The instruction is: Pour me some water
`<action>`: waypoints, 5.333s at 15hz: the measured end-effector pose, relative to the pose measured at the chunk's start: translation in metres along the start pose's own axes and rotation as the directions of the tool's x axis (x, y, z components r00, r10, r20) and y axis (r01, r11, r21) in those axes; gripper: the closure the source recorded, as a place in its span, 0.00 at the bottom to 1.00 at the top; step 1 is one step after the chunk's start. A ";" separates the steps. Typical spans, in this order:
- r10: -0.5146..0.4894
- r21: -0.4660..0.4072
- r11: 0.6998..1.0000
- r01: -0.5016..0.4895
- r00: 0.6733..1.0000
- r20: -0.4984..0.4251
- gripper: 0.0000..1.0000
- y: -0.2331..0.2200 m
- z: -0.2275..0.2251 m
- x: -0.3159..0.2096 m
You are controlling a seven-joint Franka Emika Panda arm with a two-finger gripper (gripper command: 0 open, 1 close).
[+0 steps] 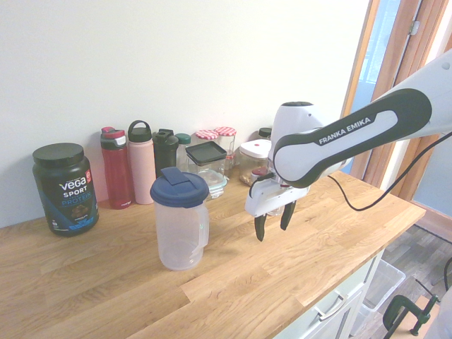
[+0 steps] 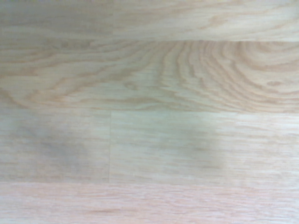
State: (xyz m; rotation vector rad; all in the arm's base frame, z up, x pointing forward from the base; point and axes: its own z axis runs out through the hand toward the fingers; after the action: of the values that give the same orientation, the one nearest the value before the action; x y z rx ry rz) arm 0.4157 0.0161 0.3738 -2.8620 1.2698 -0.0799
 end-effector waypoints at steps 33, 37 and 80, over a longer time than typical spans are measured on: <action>-0.012 0.225 0.971 0.081 0.956 -0.293 1.00 -0.141 -0.079 -0.162; -0.016 0.228 0.969 0.091 0.951 -0.309 1.00 -0.142 -0.077 -0.160; -0.438 -0.025 0.898 0.439 0.889 -0.133 1.00 0.195 -0.222 0.075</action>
State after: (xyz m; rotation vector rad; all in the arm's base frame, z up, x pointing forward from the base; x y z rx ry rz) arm 0.3105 -0.1677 0.5933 -3.1240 0.6010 -0.2848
